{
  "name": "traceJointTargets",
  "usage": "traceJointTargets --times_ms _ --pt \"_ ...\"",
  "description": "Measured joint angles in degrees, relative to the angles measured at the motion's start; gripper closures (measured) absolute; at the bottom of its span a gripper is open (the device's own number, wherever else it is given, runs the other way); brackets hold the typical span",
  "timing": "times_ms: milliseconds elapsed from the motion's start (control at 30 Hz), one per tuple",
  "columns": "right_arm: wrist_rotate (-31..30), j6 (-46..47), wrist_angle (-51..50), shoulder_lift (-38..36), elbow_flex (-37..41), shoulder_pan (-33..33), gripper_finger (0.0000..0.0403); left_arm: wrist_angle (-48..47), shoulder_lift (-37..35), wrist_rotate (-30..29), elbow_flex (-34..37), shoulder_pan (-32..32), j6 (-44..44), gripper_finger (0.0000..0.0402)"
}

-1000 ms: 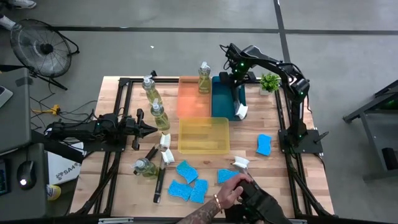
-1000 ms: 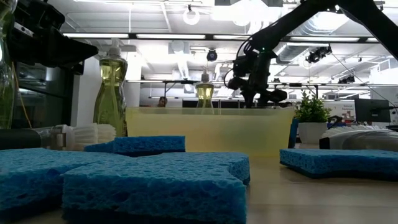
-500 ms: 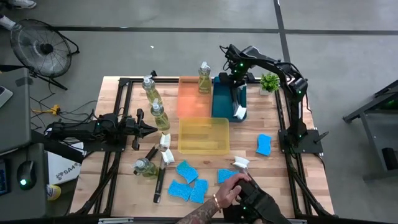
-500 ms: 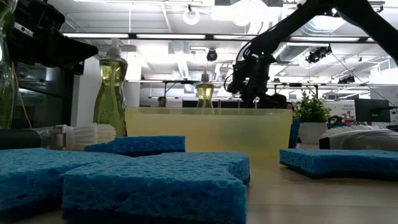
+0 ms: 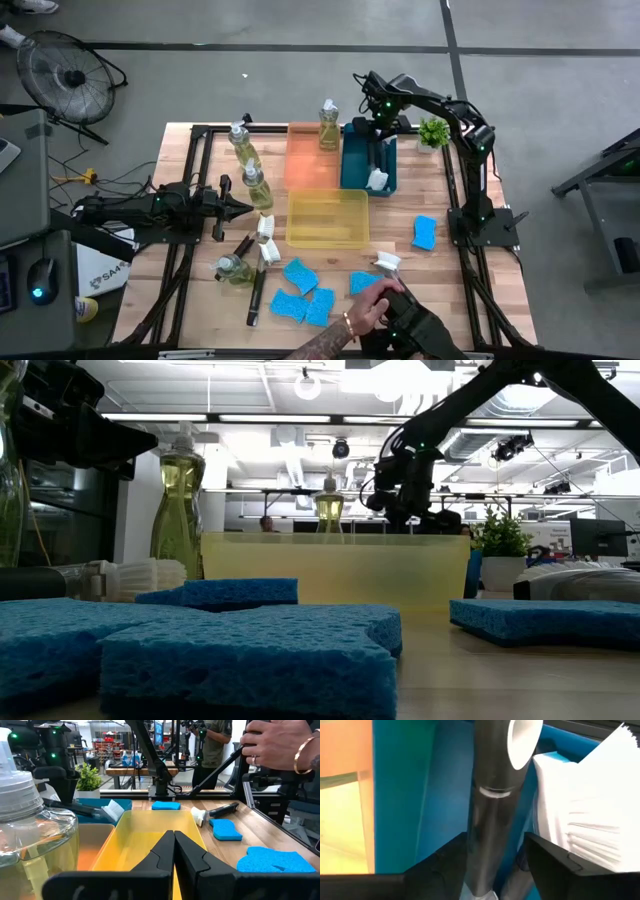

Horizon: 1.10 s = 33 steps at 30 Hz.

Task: Pick & Place Kitchen Sink Supplies
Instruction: Put the dish brush into the blue bin

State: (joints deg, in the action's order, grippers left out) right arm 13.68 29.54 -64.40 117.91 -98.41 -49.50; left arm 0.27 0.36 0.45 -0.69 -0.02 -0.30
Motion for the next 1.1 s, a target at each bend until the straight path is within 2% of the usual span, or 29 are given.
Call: traceJointTargets --times_ms 233,567,833,1100 --pt "-0.19 -0.8 0.21 -2.99 0.0 0.01 0.0174 0.0 0.01 0.0 0.0 0.0 0.0 0.0401" --pt "0.62 -4.29 -0.34 -12.02 0.0 3.82 0.0174 -0.01 0.01 0.0 0.0 0.01 0.0 0.0401" --pt "3.38 -10.69 -1.71 -16.92 0.0 11.93 0.0174 0.0 0.0 0.0 0.0 0.0 0.0 0.0401" --pt "1.56 -17.59 -8.29 -20.23 0.0 23.87 0.0178 0.0 0.01 0.0 0.0 0.0 0.0 0.0401"
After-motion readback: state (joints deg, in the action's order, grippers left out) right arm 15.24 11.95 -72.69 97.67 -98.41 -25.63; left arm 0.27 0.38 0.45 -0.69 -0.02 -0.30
